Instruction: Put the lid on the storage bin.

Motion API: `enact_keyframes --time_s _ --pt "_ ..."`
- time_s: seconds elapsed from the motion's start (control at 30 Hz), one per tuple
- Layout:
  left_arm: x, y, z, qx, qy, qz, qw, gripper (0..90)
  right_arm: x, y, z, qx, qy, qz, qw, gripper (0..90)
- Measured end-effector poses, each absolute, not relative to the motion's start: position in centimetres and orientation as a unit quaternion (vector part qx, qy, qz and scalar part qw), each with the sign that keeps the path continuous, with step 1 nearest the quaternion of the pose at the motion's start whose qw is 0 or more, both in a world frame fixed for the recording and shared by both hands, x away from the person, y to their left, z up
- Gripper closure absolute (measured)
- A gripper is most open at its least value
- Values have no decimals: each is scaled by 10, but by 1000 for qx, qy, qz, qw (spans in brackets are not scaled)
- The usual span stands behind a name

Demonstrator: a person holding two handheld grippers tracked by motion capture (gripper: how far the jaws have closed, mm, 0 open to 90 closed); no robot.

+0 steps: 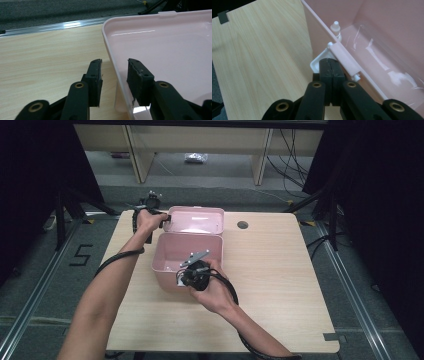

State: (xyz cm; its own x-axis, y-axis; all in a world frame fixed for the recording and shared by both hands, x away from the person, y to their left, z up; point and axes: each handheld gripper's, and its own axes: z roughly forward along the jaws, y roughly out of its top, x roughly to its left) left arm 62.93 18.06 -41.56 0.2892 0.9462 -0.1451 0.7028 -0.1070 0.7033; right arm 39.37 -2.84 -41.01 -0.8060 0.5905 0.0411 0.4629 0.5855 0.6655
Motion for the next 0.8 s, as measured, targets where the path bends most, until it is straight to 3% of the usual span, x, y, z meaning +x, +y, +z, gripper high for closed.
enact_keyframes --time_s 0.8 --pt "643 175 -418 717 580 177 343 659 393 -29 -411 300 884 349 89 900"
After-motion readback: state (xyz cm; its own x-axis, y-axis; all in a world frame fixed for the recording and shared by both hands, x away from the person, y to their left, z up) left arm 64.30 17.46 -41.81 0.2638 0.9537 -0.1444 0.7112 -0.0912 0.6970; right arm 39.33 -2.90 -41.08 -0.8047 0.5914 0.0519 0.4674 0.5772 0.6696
